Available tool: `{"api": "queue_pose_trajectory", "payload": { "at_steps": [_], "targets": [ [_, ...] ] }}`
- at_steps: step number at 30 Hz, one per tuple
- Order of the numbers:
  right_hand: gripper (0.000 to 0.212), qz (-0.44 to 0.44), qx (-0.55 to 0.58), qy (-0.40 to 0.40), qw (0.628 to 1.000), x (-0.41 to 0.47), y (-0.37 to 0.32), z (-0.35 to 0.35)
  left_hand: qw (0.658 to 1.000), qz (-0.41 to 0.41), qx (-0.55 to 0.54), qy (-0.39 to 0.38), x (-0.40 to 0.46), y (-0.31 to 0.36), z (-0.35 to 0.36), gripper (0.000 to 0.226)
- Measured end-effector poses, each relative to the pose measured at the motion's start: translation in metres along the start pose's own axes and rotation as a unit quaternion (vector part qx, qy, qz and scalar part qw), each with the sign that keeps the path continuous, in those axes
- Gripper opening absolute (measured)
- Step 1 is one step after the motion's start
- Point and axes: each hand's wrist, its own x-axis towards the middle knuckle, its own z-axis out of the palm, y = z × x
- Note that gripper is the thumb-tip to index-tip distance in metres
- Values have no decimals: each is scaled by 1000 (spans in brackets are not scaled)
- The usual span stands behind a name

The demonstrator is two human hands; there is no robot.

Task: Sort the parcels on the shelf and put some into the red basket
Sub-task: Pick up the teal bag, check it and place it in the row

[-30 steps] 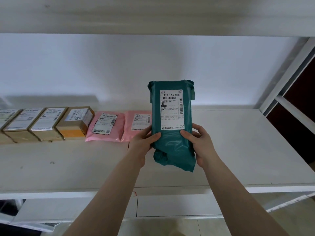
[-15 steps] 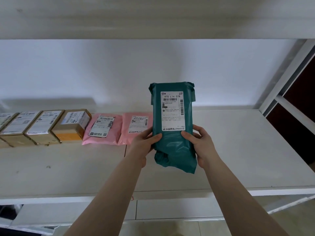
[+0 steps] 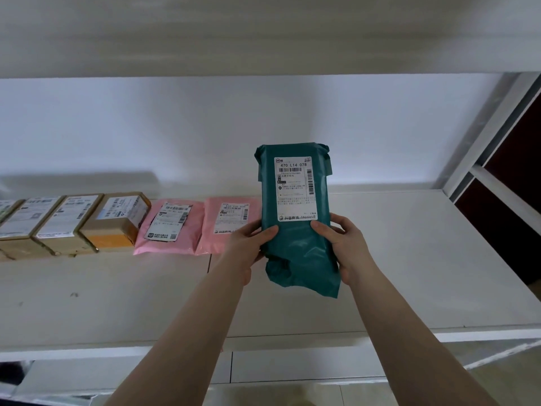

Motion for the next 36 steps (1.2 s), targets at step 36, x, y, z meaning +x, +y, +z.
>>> {"api": "queue_pose_trajectory", "payload": {
  "at_steps": [36],
  "targets": [
    [51,39,-49,66,996,38,-3,-19,983,87,120,109,25,-22,38,46]
  ]
}}
